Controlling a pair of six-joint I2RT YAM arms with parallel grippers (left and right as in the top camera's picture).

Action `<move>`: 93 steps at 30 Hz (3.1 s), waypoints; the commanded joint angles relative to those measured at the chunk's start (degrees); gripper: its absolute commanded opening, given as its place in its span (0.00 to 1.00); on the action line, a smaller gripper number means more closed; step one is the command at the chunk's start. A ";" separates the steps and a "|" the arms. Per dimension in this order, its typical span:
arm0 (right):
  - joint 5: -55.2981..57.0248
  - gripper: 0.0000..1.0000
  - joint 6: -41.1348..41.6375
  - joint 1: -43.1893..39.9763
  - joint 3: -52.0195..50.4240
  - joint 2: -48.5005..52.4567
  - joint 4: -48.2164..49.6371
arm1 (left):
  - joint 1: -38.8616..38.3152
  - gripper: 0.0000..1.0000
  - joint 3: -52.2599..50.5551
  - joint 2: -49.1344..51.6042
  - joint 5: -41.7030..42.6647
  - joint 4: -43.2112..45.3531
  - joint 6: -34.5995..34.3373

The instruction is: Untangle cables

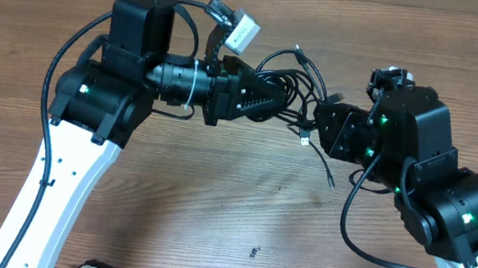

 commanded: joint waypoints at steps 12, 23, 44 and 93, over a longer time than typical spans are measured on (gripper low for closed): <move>22.23 0.46 1.40 -2.08 -2.05 1.33 -8.63 | 13.88 0.04 2.45 -3.04 26.49 8.48 -2.54; 24.37 0.46 1.75 -2.08 -2.05 1.33 -12.70 | 22.77 0.04 2.45 -3.04 26.49 10.62 -3.45; 17.64 0.49 4.50 -2.08 -2.05 1.31 -7.74 | 39.78 0.04 2.45 -3.10 26.53 10.19 -8.07; -31.63 0.47 1.64 -2.05 -2.05 1.38 17.86 | 22.99 0.04 2.40 -3.10 26.40 -13.79 44.72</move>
